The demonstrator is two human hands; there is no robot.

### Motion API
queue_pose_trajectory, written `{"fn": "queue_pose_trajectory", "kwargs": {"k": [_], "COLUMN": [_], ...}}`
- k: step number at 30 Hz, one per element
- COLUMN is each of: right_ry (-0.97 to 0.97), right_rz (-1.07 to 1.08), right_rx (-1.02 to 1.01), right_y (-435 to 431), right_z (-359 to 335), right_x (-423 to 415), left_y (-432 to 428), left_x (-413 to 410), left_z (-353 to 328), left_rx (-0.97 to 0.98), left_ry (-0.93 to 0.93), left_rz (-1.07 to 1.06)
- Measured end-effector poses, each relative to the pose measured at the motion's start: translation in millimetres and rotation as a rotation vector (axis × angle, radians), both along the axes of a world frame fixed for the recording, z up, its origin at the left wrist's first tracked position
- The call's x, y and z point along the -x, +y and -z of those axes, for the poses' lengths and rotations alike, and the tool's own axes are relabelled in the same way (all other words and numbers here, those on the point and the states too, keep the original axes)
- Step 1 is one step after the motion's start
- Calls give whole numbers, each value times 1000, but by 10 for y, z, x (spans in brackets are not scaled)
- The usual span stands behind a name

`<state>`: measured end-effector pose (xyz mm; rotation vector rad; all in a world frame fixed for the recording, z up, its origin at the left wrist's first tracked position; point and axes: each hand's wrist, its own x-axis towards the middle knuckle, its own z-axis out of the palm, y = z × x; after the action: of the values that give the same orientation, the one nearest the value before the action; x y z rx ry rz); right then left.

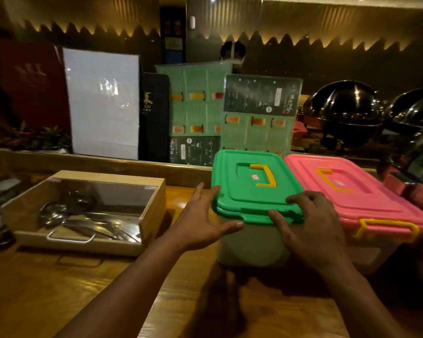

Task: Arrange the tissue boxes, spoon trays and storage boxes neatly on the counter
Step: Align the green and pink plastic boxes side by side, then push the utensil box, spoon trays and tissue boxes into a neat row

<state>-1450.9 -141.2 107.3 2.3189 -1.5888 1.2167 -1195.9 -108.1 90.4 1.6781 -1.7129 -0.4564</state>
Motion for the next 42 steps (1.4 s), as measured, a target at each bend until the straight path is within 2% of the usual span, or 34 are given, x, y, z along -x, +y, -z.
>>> {"fn": "queue_pose_trajectory", "kwargs": {"k": [4,7,9,12,16,20,25,31,40,42], "right_ry": [-99,-89,-71,-58,-69,-98,-104,-112,-92,-53], "right_rz": [-215,-334,-377,-349,-280,-201,-55,-64,76,134], "right_rx": [104,82,27,-86,-266,-374,-380,-447,-356,-348], "right_y": [219,325,326,321,378,407,431,459,357,310], "right_z": [-37,102,266,520,701,820,862,910,993,995], "right_x": [-744,-1374,-1772,-2325,-3007,-3385,-3477,-3440,-3225,-3113], "left_y": [158,282,367,488,701,862,869,839,494,397], "left_x": [-594,-1268,-1794,-2707,-3855,-4477,-4590,-4539,-4391,-4251], "left_z": [-30,-81,-68,1,95,232,387,366,593,627], "left_rx": [74,104,145,111,5,-63,-108,-44,-23,-37], "left_ry": [17,109,107,3,-170,-159,-66,-186,-290,-263], "left_rz": [-23,-86,-167,-275,-298,-315,-249,-182,-176,-201]}}
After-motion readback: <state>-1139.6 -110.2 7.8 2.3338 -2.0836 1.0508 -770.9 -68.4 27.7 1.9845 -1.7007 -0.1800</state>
